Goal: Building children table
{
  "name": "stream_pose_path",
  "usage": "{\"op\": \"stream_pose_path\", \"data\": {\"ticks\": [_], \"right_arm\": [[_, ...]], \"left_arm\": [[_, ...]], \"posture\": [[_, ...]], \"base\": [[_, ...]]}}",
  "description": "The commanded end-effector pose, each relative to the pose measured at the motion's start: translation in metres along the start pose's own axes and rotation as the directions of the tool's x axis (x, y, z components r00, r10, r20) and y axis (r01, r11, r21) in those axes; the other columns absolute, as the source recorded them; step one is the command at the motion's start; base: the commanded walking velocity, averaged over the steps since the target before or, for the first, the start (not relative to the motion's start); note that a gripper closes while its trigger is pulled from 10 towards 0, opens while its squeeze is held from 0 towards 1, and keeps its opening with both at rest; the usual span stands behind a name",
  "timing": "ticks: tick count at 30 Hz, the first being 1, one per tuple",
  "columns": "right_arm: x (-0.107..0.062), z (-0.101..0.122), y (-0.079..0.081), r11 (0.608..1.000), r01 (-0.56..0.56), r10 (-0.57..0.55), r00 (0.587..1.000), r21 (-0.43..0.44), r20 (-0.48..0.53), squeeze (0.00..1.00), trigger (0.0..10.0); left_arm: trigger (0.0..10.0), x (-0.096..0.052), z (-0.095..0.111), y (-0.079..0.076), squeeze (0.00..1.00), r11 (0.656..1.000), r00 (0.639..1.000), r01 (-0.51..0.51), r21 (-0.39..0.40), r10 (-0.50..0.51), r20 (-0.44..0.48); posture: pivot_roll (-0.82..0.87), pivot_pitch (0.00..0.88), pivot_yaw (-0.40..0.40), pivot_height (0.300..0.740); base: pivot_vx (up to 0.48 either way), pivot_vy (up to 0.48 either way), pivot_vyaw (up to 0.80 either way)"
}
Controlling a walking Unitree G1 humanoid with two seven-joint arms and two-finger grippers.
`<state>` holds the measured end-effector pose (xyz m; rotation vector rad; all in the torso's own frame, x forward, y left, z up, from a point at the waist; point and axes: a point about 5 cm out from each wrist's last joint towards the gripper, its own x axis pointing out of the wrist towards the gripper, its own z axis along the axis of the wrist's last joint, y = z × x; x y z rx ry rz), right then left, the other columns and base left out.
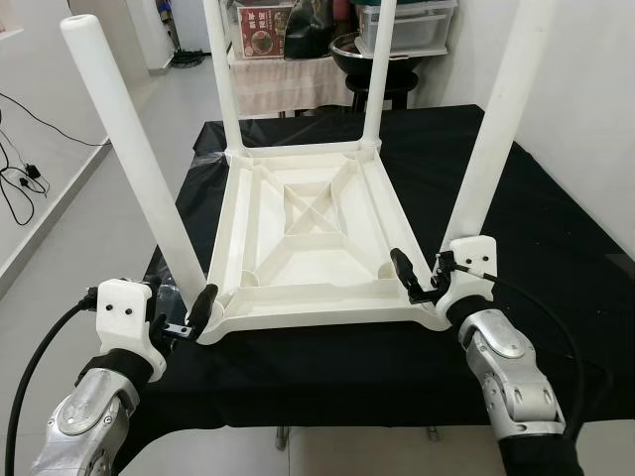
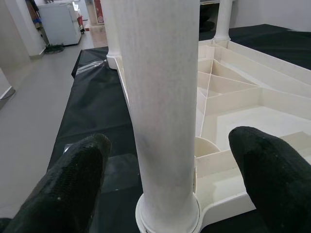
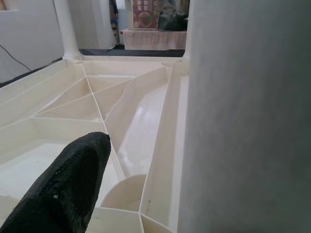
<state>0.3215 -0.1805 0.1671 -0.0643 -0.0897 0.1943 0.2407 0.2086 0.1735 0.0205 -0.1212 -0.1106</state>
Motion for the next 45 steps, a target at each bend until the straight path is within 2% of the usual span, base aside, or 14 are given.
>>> {"op": "stream_pose_path", "data": {"ticks": [1,8,22,41,44,45], "right_arm": [[0.001,0.008,0.01,0.998,-0.059,0.059,0.997,0.005,0.047,0.0,10.0],[0.001,0.008,0.012,0.998,-0.068,0.068,0.996,0.006,0.052,0.0,10.0],[0.0,0.009,0.013,0.996,-0.087,0.087,0.995,0.006,0.056,0.0,10.0],[0.003,0.032,0.018,0.988,-0.153,0.154,0.98,-0.02,0.13,0.0,10.0],[-0.011,0.027,0.012,0.987,-0.159,0.16,0.978,-0.014,0.133,0.0,10.0],[-0.011,0.027,0.012,0.987,-0.159,0.16,0.978,-0.014,0.133,0.0,10.0]], "left_arm": [[10.0,-0.004,0.0,0.004,0.0,1.0,1.0,-0.002,0.013,0.002,-0.018],[10.0,-0.004,-0.001,0.004,0.0,1.0,1.0,-0.009,0.008,0.009,-0.018],[10.0,-0.003,-0.001,0.004,0.0,1.0,1.0,-0.008,0.001,0.008,-0.024],[10.0,-0.003,0.0,0.003,0.0,1.0,0.999,0.021,0.004,-0.021,-0.024],[10.0,-0.004,-0.001,0.004,0.0,1.0,1.0,0.0,0.016,0.0,-0.027],[10.0,-0.004,-0.001,0.004,0.0,1.0,1.0,0.0,0.016,0.0,-0.027]], "posture": [[0.03,0.12,0.044,0.74],[0.03,0.12,0.043,0.74],[0.04,0.12,0.042,0.74],[0.03,0.115,0.037,0.74],[0.03,0.111,0.03,0.74],[0.03,0.111,0.03,0.74]], "base": [[0.48,0.0,0.0],[0.375,0.0,0.0],[0.0,0.0,0.0],[0.0,0.0,0.0],[0.0,0.0,0.0],[0.0,0.0,0.0]]}}
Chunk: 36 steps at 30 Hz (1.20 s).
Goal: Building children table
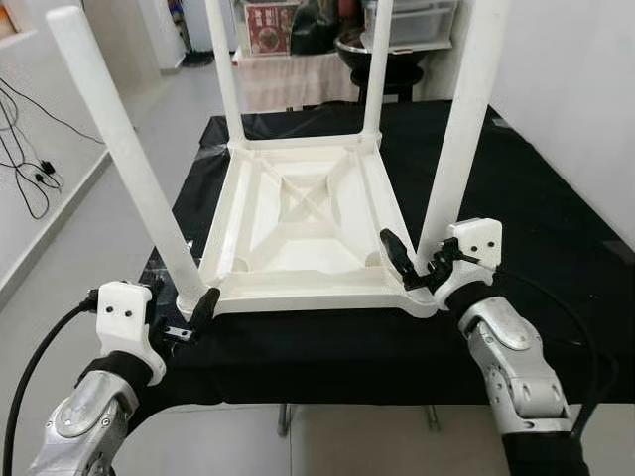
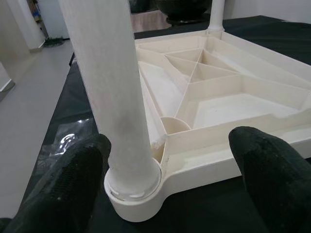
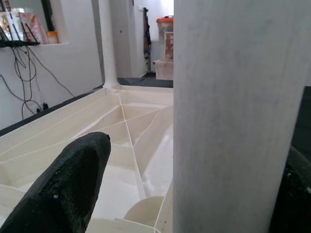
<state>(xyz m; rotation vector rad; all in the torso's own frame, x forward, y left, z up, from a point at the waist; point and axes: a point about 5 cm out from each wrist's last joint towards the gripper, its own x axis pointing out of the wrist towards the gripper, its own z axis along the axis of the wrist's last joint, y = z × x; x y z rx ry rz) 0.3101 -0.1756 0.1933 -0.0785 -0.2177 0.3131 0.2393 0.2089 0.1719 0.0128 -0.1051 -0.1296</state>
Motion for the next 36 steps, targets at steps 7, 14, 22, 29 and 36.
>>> {"op": "stream_pose_path", "data": {"ticks": [7,14,22,29,36], "right_arm": [[-0.04,-0.006,-0.003,0.999,-0.02,0.02,1.0,0.038,-0.012,0.0,10.0],[-0.078,-0.01,0.01,0.997,-0.027,0.032,0.998,0.074,-0.058,0.0,10.0],[-0.1,-0.037,0.04,0.993,-0.006,0.029,0.981,0.117,-0.192,0.0,10.0],[-0.111,-0.039,0.04,0.992,0.031,-0.001,0.97,0.121,-0.241,0.0,10.0],[-0.105,-0.037,0.036,0.992,0.052,-0.024,0.97,0.111,-0.241,0.0,10.0]], "left_arm": [[10.0,-0.004,0.0,0.008,0.0,0.999,0.999,-0.038,0.037,0.039,-0.016],[10.0,-0.003,-0.002,0.013,0.0,0.996,0.998,-0.06,0.06,0.062,-0.02],[10.0,-0.027,-0.01,0.002,0.0,0.989,0.992,-0.117,0.095,0.121,-0.045],[10.0,-0.059,-0.029,-0.029,0.0,0.996,0.992,-0.057,0.068,0.064,-0.113],[10.0,-0.058,-0.024,-0.031,0.0,0.998,0.994,-0.054,0.038,0.057,-0.096]], "posture": [[0.0,0.116,0.034,0.74],[-0.04,0.119,0.05,0.74],[-0.03,0.119,0.038,0.74],[-0.02,0.124,0.016,0.74],[-0.03,0.124,0.021,0.74]], "base": [[0.0,0.0,0.0],[0.0,0.0,0.0],[0.0,0.0,0.0],[0.035,0.0,0.0],[0.291,0.0,0.0]]}}
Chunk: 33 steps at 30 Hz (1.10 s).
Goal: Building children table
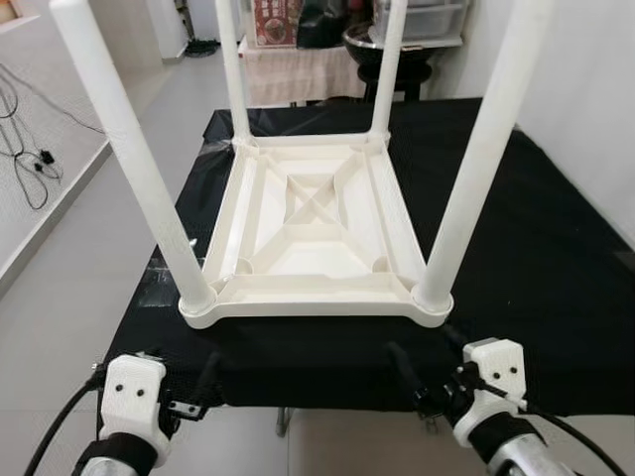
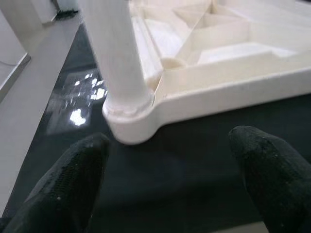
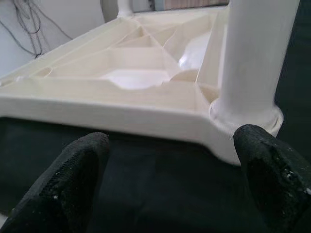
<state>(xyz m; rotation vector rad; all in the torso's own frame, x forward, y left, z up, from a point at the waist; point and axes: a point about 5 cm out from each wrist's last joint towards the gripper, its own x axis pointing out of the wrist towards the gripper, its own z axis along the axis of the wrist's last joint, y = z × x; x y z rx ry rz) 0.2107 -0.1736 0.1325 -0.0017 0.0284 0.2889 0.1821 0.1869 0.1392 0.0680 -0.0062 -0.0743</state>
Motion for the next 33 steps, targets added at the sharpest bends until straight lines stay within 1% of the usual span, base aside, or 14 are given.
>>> {"op": "stream_pose_path", "data": {"ticks": [1,4,8,9,11,14,16,19,21,24,30,31,32,33], "right_arm": [[-0.001,0.001,-0.002,1.0,0.011,-0.011,1.0,0.011,0.001,0.0,10.0],[-0.001,0.002,0.0,1.0,-0.014,0.014,1.0,0.018,0.009,0.0,10.0],[-0.002,0.002,0.004,0.999,-0.044,0.044,0.999,0.022,0.012,0.0,10.0],[-0.002,0.002,0.005,0.997,-0.058,0.057,0.998,0.042,0.018,0.0,10.0],[-0.002,0.001,0.006,0.996,-0.081,0.081,0.997,0.046,0.002,0.0,10.0],[-0.002,0.001,0.007,0.995,-0.088,0.088,0.996,0.044,0.001,0.0,10.0],[-0.003,0.0,0.008,0.992,-0.121,0.121,0.993,0.047,-0.002,0.0,10.0],[-0.003,-0.001,0.009,0.989,-0.139,0.139,0.99,0.041,-0.006,0.0,10.0],[-0.004,-0.002,0.009,0.985,-0.168,0.169,0.986,0.038,-0.01,0.0,10.0],[-0.006,-0.002,0.01,0.978,-0.204,0.204,0.979,0.036,-0.011,0.0,10.0],[-0.006,-0.001,0.01,0.974,-0.223,0.223,0.975,0.038,-0.008,0.0,10.0],[-0.009,0.003,0.012,0.962,-0.269,0.269,0.963,0.04,0.002,0.0,10.0],[-0.009,0.003,0.012,0.962,-0.269,0.269,0.963,0.04,0.002,0.0,10.0],[-0.013,0.005,0.015,0.943,-0.327,0.327,0.945,0.061,0.004,0.0,10.0]], "left_arm": [[10.0,-0.002,0.002,-0.002,0.0,1.0,1.0,0.004,-0.016,-0.004,0.004],[10.0,-0.001,0.003,-0.003,0.0,1.0,1.0,0.011,-0.016,-0.011,0.004],[10.0,-0.001,0.003,-0.003,0.0,1.0,1.0,0.011,-0.014,-0.011,0.007],[10.0,-0.001,0.004,-0.003,0.0,1.0,1.0,0.011,-0.013,-0.011,0.008],[10.0,-0.002,0.004,-0.006,0.0,0.999,0.999,0.037,-0.005,-0.037,0.006],[10.0,-0.003,0.004,-0.007,0.0,0.999,0.999,0.044,-0.004,-0.044,0.006],[10.0,-0.003,0.004,-0.01,0.0,0.998,0.998,0.068,0.0,-0.068,-0.001],[10.0,-0.003,0.004,-0.013,0.0,0.995,0.995,0.095,0.009,-0.095,-0.005],[10.0,-0.005,0.004,-0.018,0.0,0.989,0.99,0.142,0.028,-0.142,-0.007],[10.0,-0.006,0.004,-0.02,0.0,0.987,0.987,0.16,0.023,-0.159,-0.008],[10.0,-0.006,0.004,-0.02,0.0,0.985,0.986,0.168,0.027,-0.168,-0.006],[10.0,-0.003,0.006,-0.019,0.0,0.981,0.981,0.192,0.028,-0.192,0.009],[10.0,-0.003,0.006,-0.019,0.0,0.981,0.981,0.192,0.028,-0.192,0.009],[10.0,0.0,0.008,-0.018,0.0,0.978,0.979,0.204,0.036,-0.205,0.016]], "posture": [[-0.03,0.124,0.021,0.74],[-0.03,0.126,0.026,0.74],[-0.03,0.126,0.026,0.74],[-0.02,0.127,0.029,0.74],[-0.02,0.128,0.03,0.74],[-0.02,0.128,0.03,0.74],[-0.02,0.127,0.03,0.74],[-0.02,0.126,0.029,0.74],[-0.01,0.128,0.028,0.74],[-0.02,0.129,0.03,0.74],[-0.02,0.131,0.026,0.74],[-0.02,0.13,0.026,0.74],[-0.02,0.13,0.026,0.74],[-0.03,0.127,0.024,0.74]], "base": [[0.319,0.0,0.0],[0.321,0.0,0.0],[0.319,0.0,0.8],[0.322,0.0,0.0],[0.291,0.0,0.0],[0.255,0.0,0.0],[0.0,0.0,0.0],[0.0,0.0,0.0],[0.0,0.0,0.0],[0.0,0.0,0.0],[0.0,0.0,0.0],[0.0,0.0,0.0],[0.0,0.0,0.0],[0.0,0.0,0.0]]}}
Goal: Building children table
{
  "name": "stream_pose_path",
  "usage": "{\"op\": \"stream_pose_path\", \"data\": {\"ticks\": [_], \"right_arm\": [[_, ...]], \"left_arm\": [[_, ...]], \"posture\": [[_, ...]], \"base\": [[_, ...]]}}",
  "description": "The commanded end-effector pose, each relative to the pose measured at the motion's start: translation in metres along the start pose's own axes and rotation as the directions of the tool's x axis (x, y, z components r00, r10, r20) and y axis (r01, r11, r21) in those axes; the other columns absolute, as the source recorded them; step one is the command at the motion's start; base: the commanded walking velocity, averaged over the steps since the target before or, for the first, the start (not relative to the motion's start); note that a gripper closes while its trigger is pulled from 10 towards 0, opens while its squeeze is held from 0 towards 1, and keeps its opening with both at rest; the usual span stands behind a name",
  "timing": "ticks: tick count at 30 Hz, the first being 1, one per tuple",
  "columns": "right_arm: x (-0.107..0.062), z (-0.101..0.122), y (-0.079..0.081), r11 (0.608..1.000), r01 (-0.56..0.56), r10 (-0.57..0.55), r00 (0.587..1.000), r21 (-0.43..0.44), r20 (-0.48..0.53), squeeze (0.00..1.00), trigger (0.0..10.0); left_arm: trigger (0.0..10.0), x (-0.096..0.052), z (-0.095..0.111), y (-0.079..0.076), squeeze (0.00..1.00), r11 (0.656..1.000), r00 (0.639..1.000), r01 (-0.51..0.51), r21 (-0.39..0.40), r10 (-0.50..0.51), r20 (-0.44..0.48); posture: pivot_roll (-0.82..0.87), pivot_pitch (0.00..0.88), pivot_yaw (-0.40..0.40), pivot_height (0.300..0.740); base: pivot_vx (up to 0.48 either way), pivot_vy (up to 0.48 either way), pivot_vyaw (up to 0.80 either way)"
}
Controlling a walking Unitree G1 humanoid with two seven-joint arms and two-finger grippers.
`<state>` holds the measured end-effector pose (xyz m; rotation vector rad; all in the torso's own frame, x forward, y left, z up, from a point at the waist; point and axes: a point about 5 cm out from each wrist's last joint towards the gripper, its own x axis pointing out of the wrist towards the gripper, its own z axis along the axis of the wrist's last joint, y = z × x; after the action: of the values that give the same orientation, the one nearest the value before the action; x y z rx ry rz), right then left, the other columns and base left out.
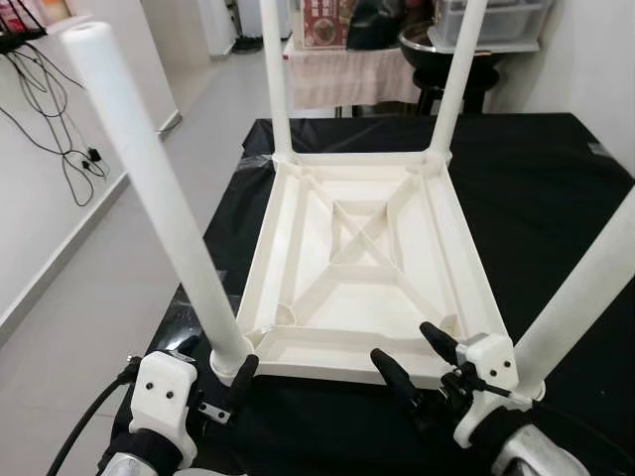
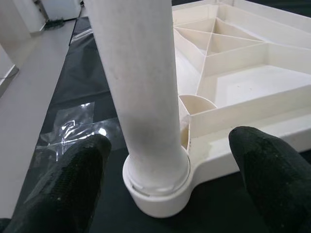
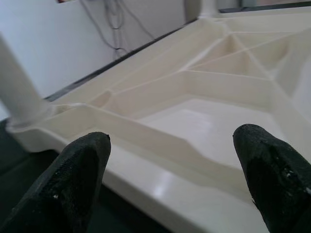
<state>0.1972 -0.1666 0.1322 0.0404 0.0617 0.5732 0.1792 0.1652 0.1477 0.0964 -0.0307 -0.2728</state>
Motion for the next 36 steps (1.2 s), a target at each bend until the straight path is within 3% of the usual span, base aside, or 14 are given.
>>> {"op": "stream_pose_path", "data": {"ticks": [1,7,11,13,14,16,17,22,27,30,33,34,35,36], "right_arm": [[-0.003,0.006,0.008,0.995,-0.091,0.09,0.996,0.03,0.023,0.0,10.0],[-0.028,0.007,0.016,0.947,-0.31,0.314,0.948,0.086,-0.044,0.0,10.0],[-0.028,0.007,0.016,0.947,-0.31,0.314,0.948,0.086,-0.044,0.0,10.0],[-0.042,0.008,0.011,0.934,-0.349,0.356,0.929,0.079,-0.1,0.0,10.0],[-0.063,0.013,0.0,0.921,-0.383,0.389,0.903,0.068,-0.182,0.0,10.0],[-0.063,0.013,0.0,0.921,-0.383,0.389,0.903,0.068,-0.182,0.0,10.0],[-0.081,0.02,-0.009,0.912,-0.405,0.407,0.876,0.064,-0.257,0.0,10.0],[-0.114,0.041,-0.032,0.925,-0.381,0.348,0.832,0.012,-0.432,0.0,10.0],[-0.126,0.05,-0.041,0.941,-0.337,0.285,0.827,-0.023,-0.486,0.0,10.0],[-0.142,0.07,-0.053,0.96,-0.253,0.159,0.845,-0.12,-0.511,0.0,10.0],[-0.142,0.07,-0.053,0.96,-0.253,0.159,0.845,-0.12,-0.511,0.0,10.0],[-0.142,0.08,-0.056,0.96,-0.223,0.12,0.873,-0.168,-0.473,0.0,10.0],[-0.133,0.098,-0.06,0.955,-0.163,0.068,0.933,-0.247,-0.354,0.0,10.0],[-0.133,0.098,-0.06,0.955,-0.163,0.068,0.933,-0.247,-0.354,0.0,10.0]], "left_arm": [[10.0,0.002,-0.002,0.005,0.0,1.0,1.0,0.016,0.009,-0.016,-0.006],[10.0,0.008,0.001,0.013,0.0,1.0,1.0,0.01,0.028,-0.01,0.01],[10.0,0.008,0.001,0.013,0.0,1.0,1.0,0.01,0.028,-0.01,0.01],[10.0,0.007,0.001,0.017,0.0,0.999,1.0,0.001,0.036,-0.001,0.013],[10.0,0.007,0.001,0.022,0.0,0.999,1.0,-0.011,0.043,0.011,0.016],[10.0,0.007,0.001,0.022,0.0,0.999,1.0,-0.011,0.043,0.011,0.016],[10.0,0.007,0.002,0.025,0.0,0.999,1.0,-0.019,0.047,0.018,0.02],[10.0,0.014,0.001,0.02,0.0,0.999,0.999,0.019,0.028,-0.02,0.029],[10.0,0.018,0.0,0.015,0.0,0.998,0.998,0.052,0.02,-0.052,0.028],[10.0,0.024,-0.002,0.017,0.0,0.998,0.997,0.067,0.011,-0.068,0.027],[10.0,0.024,-0.002,0.017,0.0,0.998,0.997,0.067,0.011,-0.068,0.027],[10.0,0.026,-0.002,0.017,0.0,0.997,0.997,0.07,0.009,-0.07,0.026],[10.0,0.027,-0.003,0.018,0.0,0.997,0.997,0.072,0.006,-0.072,0.026],[10.0,0.027,-0.003,0.018,0.0,0.997,0.997,0.072,0.006,-0.072,0.026]], "posture": [[-0.03,0.127,0.024,0.74],[-0.05,0.122,0.023,0.74],[-0.05,0.122,0.023,0.74],[-0.06,0.122,0.023,0.74],[-0.07,0.122,0.02,0.74],[-0.07,0.122,0.02,0.74],[-0.08,0.123,0.021,0.74],[-0.11,0.112,0.04,0.74],[-0.12,0.11,0.046,0.74],[-0.16,0.114,0.069,0.74],[-0.16,0.114,0.069,0.74],[-0.16,0.115,0.075,0.74],[-0.17,0.118,0.083,0.74],[-0.17,0.118,0.083,0.74]], "base": [[0.0,0.0,0.0],[0.0,0.0,0.0],[0.0,0.0,0.0],[0.0,0.0,0.0],[0.0,0.0,0.0],[0.0,0.0,0.0],[0.0,0.0,0.0],[0.0,0.0,0.0],[0.0,0.0,0.0],[0.0,0.0,0.0],[0.0,0.0,0.0],[0.0,0.0,0.0],[0.0,0.0,0.0],[0.0,0.0,0.0]]}}
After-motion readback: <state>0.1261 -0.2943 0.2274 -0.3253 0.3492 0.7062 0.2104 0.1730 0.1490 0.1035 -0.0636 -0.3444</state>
